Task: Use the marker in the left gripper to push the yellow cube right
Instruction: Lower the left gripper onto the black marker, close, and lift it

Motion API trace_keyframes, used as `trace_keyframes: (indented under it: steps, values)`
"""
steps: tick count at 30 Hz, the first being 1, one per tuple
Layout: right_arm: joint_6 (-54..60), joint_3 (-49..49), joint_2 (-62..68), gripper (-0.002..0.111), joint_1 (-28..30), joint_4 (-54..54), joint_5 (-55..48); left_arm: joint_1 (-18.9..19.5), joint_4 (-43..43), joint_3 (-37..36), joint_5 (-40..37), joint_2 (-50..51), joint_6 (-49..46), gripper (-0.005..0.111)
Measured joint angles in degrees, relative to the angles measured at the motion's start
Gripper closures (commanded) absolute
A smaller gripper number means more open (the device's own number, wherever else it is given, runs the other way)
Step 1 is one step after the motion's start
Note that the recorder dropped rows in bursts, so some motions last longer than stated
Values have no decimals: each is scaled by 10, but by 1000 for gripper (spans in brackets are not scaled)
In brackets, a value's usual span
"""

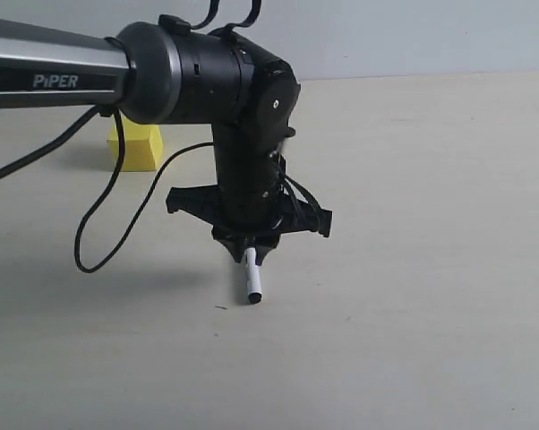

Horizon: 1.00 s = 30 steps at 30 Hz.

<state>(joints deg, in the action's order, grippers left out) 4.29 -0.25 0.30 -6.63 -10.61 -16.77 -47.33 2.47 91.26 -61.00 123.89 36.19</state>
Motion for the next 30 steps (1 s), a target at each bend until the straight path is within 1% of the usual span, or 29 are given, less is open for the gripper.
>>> trace_keyframes:
  steps: [1, 3, 14, 16, 18, 19, 21, 22, 28, 30]
  values:
    - [0, 0, 0, 108, 0, 0, 0, 0, 0, 0, 0, 4, 5, 59]
    - [0, 0, 0, 108, 0, 0, 0, 0, -2, 0, -1, 11, 19, 57]
    - [0, 0, 0, 108, 0, 0, 0, 0, -4, 0, 19, 39, 52, 59]
    - [0, 0, 0, 108, 0, 0, 0, 0, -4, 0, 22, 42, 54, 64]
    - [0, 0, 0, 108, 0, 0, 0, 0, -4, 1, 23, 43, 54, 74]
    - [0, 0, 0, 108, 0, 0, 0, 0, -4, 3, 24, 43, 54, 83]
    - [0, 0, 0, 108, 0, 0, 0, 0, -4, 7, 26, 43, 55, 97]
    - [0, 0, 0, 108, 0, 0, 0, 0, -4, 7, 27, 43, 55, 107]
    - [0, 0, 0, 108, 0, 0, 0, 0, -4, 8, 25, 43, 11, 107]
    - [0, 0, 0, 108, 0, 0, 0, 2, -4, 12, 11, 43, -11, 107]
